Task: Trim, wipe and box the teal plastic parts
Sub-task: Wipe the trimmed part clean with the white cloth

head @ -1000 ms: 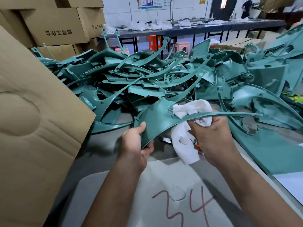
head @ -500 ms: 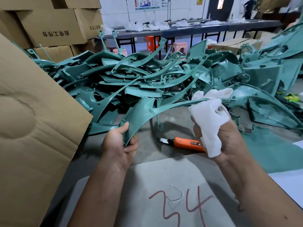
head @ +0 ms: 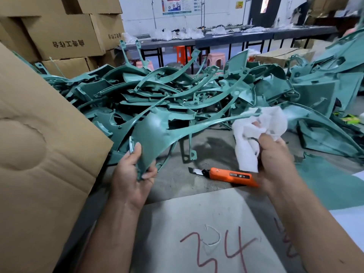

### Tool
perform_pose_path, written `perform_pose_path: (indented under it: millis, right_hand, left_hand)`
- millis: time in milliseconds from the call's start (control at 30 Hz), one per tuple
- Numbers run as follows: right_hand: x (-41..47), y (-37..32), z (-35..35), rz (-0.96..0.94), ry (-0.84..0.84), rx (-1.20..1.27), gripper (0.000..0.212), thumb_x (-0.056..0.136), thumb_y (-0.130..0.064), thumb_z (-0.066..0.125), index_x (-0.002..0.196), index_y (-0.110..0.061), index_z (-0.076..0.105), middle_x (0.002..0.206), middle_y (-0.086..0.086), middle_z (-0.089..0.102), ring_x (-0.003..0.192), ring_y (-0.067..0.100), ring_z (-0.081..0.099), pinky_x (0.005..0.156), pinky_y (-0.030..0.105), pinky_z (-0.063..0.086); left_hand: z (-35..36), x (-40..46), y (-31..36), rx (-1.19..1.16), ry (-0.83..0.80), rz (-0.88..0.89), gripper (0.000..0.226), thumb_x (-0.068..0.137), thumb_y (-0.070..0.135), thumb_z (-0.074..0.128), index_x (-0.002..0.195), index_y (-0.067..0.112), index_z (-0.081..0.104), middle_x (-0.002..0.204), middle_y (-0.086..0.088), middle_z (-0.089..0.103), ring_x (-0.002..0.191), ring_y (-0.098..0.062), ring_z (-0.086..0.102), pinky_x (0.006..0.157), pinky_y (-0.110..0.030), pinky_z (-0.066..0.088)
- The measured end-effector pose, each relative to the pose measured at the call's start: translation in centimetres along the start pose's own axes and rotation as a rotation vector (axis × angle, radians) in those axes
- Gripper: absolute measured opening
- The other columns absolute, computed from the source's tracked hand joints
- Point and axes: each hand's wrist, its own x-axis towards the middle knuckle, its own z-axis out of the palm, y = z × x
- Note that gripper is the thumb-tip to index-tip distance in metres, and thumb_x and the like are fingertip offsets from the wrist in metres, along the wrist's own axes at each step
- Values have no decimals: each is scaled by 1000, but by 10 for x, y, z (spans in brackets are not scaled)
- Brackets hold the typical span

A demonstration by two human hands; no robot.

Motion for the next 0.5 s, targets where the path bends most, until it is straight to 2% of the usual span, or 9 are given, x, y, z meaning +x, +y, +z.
perform_pose_path:
  millis: [67,133,200,233,300,333,367,433,500]
  right_hand:
    - [-8,11,12,52,-71,-32,13,103,-7,58,110,-9,68,73,0,74,58,9,69,53,24,56]
    - [-14,19,19,87,-148,-24,18,102,-14,63,118,-8,70,90,4,78,69,12,73,57,25,58]
    - [-14,19,20,68,-217,-19,18,99,-26,68,108,-13,76,92,2,77,73,11,71,61,24,58]
    - [-13,18,20,58,-222,-7,19,98,-31,68,103,-16,78,96,1,77,79,12,71,66,25,60]
    - [-13,14,21,50,-226,26,24,97,-36,64,101,-18,80,109,3,77,94,15,72,83,28,62]
    - [-14,13,21,61,-238,39,25,97,-34,62,100,-19,81,109,4,78,93,14,73,81,27,62]
    - [-16,12,22,75,-245,43,24,99,-29,60,97,-19,82,102,3,79,84,10,74,72,23,61]
    - [-21,11,24,100,-258,28,38,107,-17,52,88,-22,84,86,-2,78,67,4,71,56,16,55]
    - [-21,12,24,91,-238,3,43,110,-11,48,85,-18,82,79,-3,77,63,3,70,52,16,53]
  left_hand:
    - [9,-1,-12,116,39,84,17,105,20,49,116,18,62,91,-3,69,58,-11,62,42,-18,43]
    - [14,-1,-18,167,-24,194,30,101,20,53,129,23,61,116,0,75,92,-17,75,64,-29,60]
    - [15,-2,-16,131,-122,286,46,96,17,54,142,18,53,137,-6,66,122,-25,66,92,-44,59]
    - [16,-3,-14,120,-145,316,50,96,14,54,146,17,49,142,-9,62,129,-28,61,99,-50,55]
    - [14,-1,-14,105,-153,347,50,99,10,52,148,17,47,146,-10,58,135,-31,56,107,-57,48]
    - [14,-1,-15,98,-157,352,50,99,9,52,148,16,46,147,-11,57,136,-31,55,108,-58,46]
    - [14,-1,-17,92,-164,355,51,99,9,52,149,16,45,147,-11,57,136,-31,55,109,-57,46]
    - [17,-1,-20,88,-169,364,53,98,11,53,149,17,45,147,-10,58,136,-30,55,110,-57,45]
    - [17,0,-20,88,-159,374,51,97,12,54,147,20,47,147,-8,58,136,-28,55,111,-58,43]
